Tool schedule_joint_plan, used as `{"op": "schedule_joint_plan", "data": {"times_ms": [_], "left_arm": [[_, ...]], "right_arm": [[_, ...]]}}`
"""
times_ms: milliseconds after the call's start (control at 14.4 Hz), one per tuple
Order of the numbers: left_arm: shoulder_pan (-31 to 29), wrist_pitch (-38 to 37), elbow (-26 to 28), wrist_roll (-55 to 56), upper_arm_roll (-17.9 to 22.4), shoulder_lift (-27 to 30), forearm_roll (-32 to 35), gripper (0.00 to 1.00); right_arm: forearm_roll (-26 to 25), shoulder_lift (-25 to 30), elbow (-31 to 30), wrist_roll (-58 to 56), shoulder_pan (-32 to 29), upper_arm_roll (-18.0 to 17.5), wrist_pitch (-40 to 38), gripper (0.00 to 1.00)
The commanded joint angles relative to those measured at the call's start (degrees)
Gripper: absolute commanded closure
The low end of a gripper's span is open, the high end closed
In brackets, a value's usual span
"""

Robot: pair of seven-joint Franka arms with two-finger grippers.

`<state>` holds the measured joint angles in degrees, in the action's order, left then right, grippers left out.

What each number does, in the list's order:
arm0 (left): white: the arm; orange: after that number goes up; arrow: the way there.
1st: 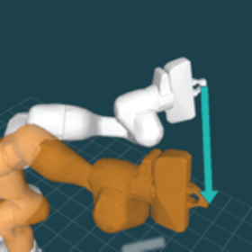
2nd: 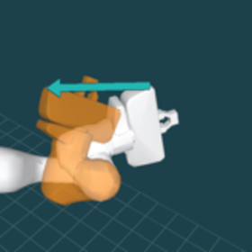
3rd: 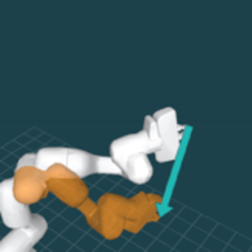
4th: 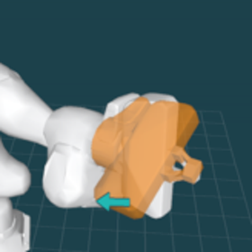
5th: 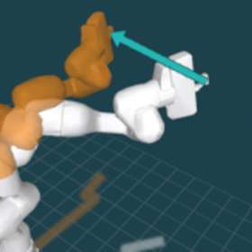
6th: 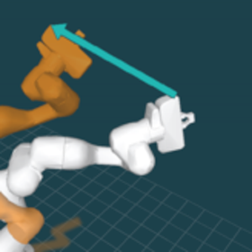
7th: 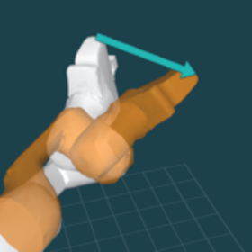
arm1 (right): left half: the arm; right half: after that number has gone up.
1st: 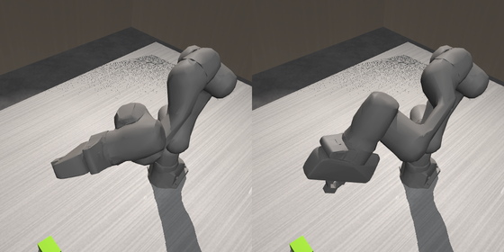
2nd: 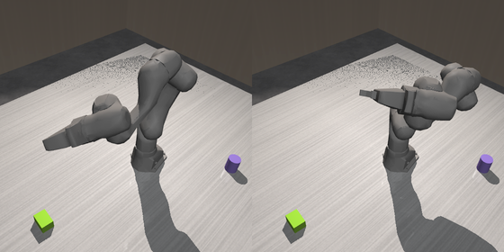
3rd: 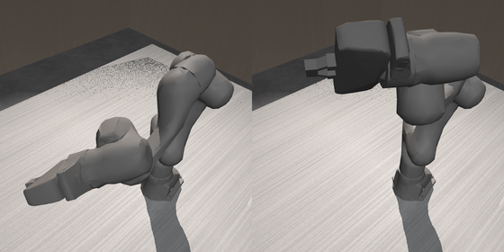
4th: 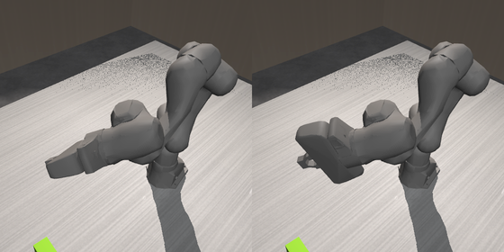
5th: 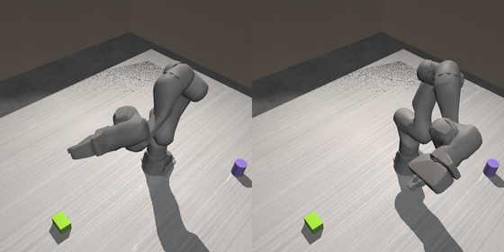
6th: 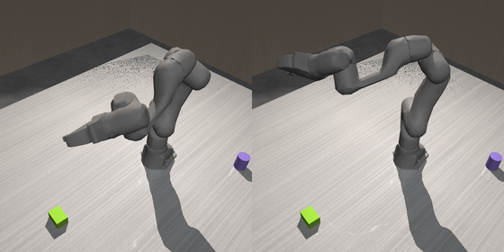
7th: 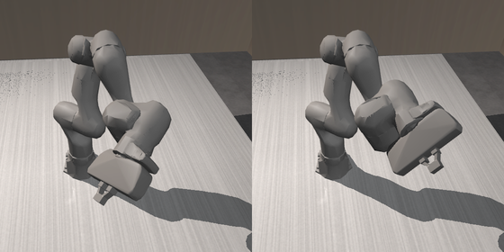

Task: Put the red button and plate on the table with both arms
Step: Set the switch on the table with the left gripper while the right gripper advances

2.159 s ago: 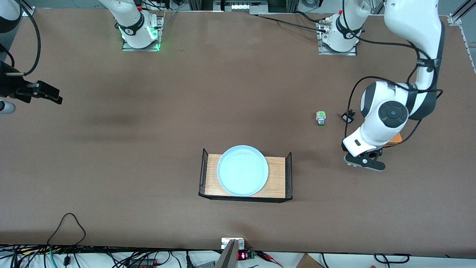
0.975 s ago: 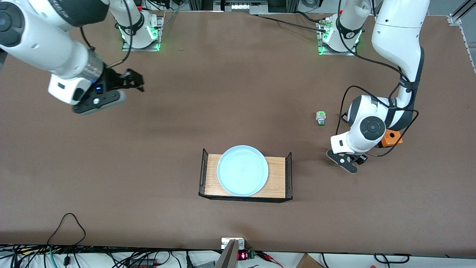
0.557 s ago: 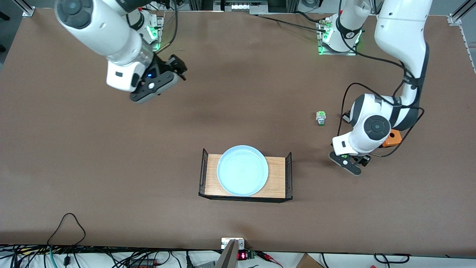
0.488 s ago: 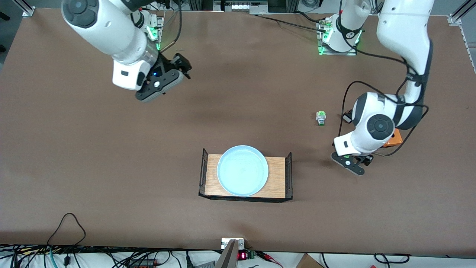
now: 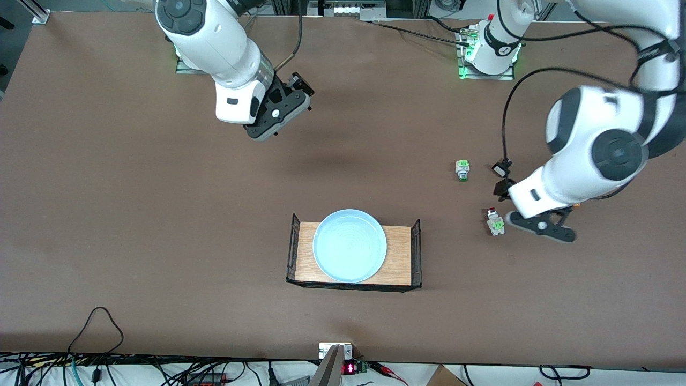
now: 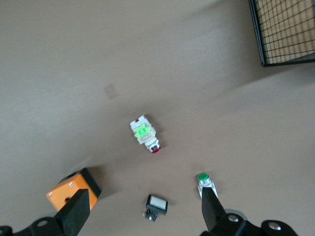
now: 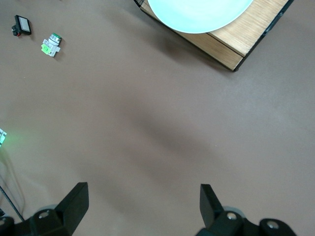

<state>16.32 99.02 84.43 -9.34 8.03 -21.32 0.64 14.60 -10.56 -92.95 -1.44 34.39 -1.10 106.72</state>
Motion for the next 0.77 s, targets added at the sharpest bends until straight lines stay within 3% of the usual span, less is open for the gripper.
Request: {"op": "schedule_joint_plan", "data": {"times_ms": [0, 139, 348, 418, 557, 697], "left_arm": [[-2.3, -12.1, -5.8, 1.0, 0.1, 1.9, -1.8, 0.00], [-3.7, -16.6, -7.4, 2.7, 0.1, 3.0, -1.8, 0.00], [-5.9, -15.3, -3.0, 4.2, 0.1, 9.2, -1.8, 0.00], [-6.7, -12.6, 0.3, 4.2, 0.1, 12.1, -1.8, 0.00], [-10.1, -5.9, 12.9, 4.6, -1.5, 20.8, -1.7, 0.00], [-12.5, -0.9, 19.6, 4.3, -1.9, 25.4, -1.9, 0.00]], "right_arm": [[1.0, -1.5, 1.6, 0.5, 0.9, 0.5, 0.8, 0.00], [1.0, -2.5, 3.1, 0.6, 1.5, 0.5, 1.6, 0.00], [1.0, -4.5, 4.4, -2.0, 2.1, 0.5, 1.9, 0.00], [0.9, -4.7, 5.0, -2.1, 3.1, 0.5, 2.0, 0.00], [0.7, -5.0, 5.2, -1.6, 3.8, 0.5, 2.3, 0.00], [0.7, -5.7, 5.2, -2.2, 3.8, 0.6, 3.3, 0.00]]}}
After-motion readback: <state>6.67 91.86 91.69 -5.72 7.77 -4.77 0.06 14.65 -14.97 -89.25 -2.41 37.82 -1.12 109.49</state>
